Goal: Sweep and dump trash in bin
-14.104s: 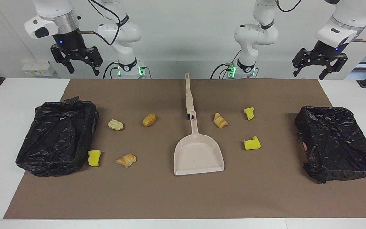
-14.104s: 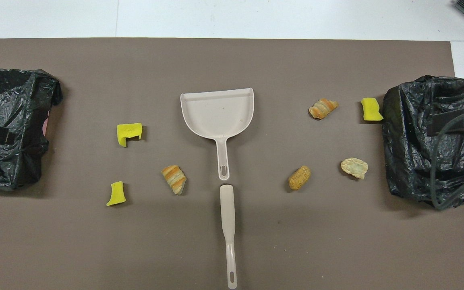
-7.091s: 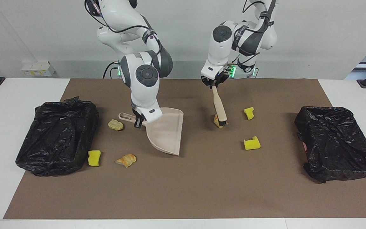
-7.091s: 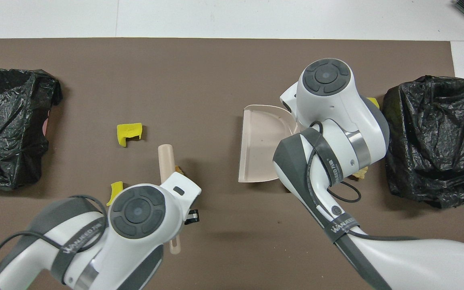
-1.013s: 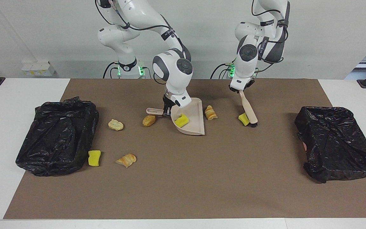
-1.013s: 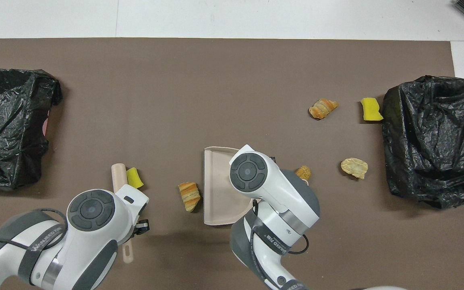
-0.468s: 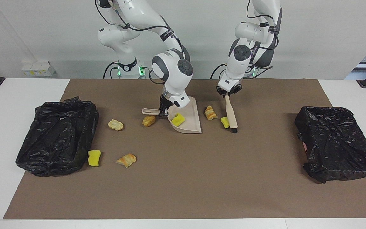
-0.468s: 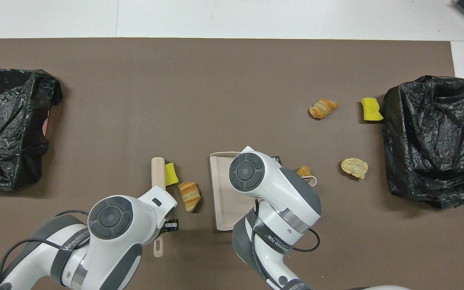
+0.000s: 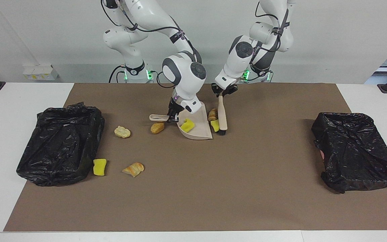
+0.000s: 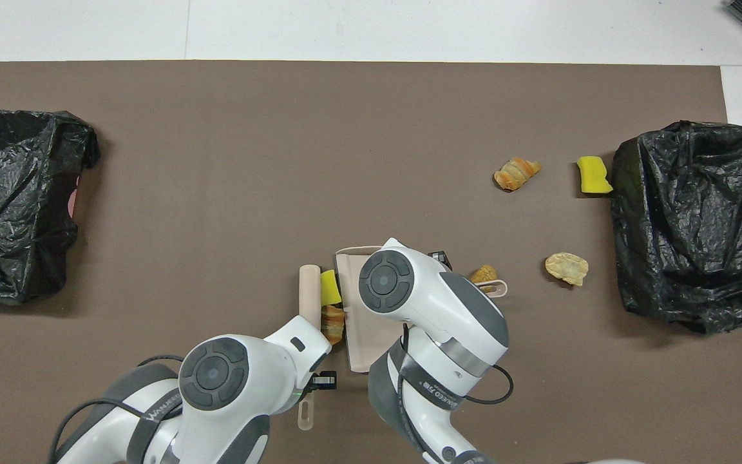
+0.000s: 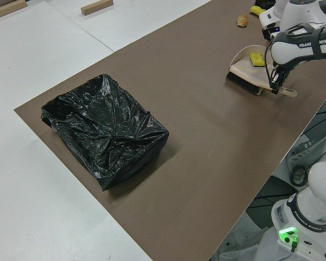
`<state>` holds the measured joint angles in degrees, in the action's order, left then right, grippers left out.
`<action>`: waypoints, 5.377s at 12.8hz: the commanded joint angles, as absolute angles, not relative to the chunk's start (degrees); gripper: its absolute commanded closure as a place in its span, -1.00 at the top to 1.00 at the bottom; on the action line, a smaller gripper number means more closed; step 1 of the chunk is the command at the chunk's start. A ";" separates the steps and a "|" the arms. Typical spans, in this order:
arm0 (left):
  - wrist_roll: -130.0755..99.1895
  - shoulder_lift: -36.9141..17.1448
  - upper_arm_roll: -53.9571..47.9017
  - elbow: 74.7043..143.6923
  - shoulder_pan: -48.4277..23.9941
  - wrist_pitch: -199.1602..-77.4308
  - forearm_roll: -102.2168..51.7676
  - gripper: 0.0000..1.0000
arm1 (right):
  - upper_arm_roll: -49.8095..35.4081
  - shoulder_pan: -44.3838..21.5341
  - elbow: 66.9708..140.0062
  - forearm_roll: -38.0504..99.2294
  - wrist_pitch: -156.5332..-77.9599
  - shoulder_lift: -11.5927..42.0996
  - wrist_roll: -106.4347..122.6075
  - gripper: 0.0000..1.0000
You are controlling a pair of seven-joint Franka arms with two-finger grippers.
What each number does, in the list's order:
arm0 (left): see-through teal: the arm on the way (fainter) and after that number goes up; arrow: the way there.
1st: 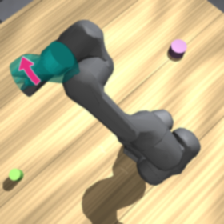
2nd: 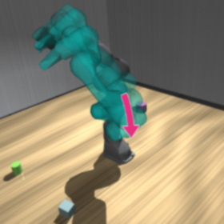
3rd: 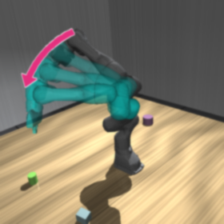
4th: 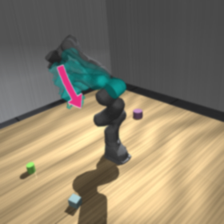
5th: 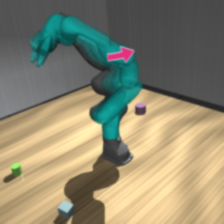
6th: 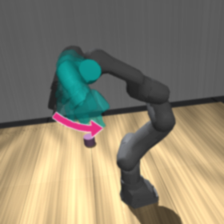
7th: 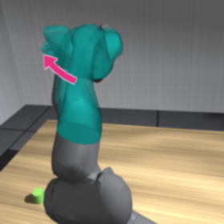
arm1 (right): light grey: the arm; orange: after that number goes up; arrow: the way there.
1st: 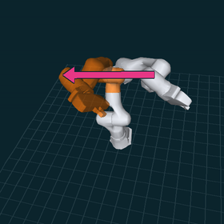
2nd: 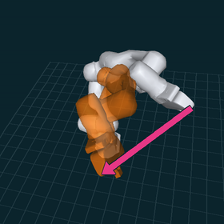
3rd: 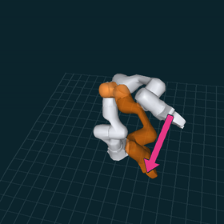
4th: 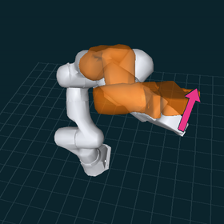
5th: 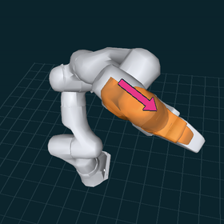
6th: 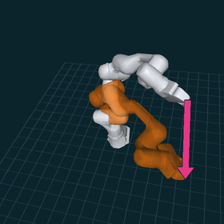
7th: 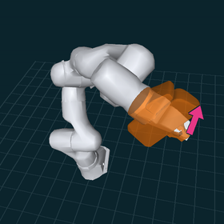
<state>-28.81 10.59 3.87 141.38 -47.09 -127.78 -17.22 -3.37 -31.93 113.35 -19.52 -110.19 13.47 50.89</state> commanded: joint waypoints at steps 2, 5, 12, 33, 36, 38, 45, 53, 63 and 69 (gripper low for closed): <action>-28.47 5.73 3.78 133.27 -51.15 -128.15 -18.90 -1.00 | -3.96 -31.99 112.76 -19.69 -111.79 14.94 51.59 -1.00; -29.18 6.06 3.78 130.79 -50.54 -127.79 -18.90 -1.00 | -3.87 -31.91 112.41 -19.69 -111.80 15.29 51.59 -1.00; -33.04 8.35 4.57 129.20 -45.10 -114.71 -18.29 -1.00 | -3.87 -29.01 111.45 -19.16 -111.71 15.21 52.64 -1.00; -32.61 -8.34 2.64 114.10 -45.53 -135.44 -18.63 -1.00 | -3.87 -28.30 111.36 -18.90 -111.44 14.68 55.28 -1.00; -32.43 -10.98 2.72 108.91 -44.74 -135.35 -18.28 -1.00 | -3.87 -28.21 111.45 -18.90 -111.71 14.68 55.28 -1.00; -32.52 -11.25 2.90 108.20 -44.74 -135.44 -17.67 -1.00 | -3.87 -28.04 111.45 -18.64 -111.62 14.68 55.20 -1.00; -33.49 -10.82 3.16 105.91 -44.65 -121.14 -17.75 -1.00 | -3.96 -23.74 111.79 -13.20 -115.21 14.59 61.59 -1.00; -34.27 -0.81 3.08 111.07 -45.61 -106.62 -17.84 -1.00 | -3.96 -19.96 111.45 -10.29 -116.11 12.57 70.64 -1.00; -53.07 9.05 1.76 134.90 -63.17 -120.66 -13.10 -1.00 | -2.99 -3.10 96.34 -11.33 -97.21 9.49 95.86 -1.00; -58.10 9.67 -0.18 140.27 -66.71 -126.55 -13.10 -1.00 | -2.11 14.30 92.98 -24.16 -107.45 9.49 107.12 -1.00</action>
<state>-56.72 7.03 -0.80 137.26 -65.91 -124.24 -14.29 -1.65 9.80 93.29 -22.09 -102.89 9.39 104.30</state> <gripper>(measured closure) 0.740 0.683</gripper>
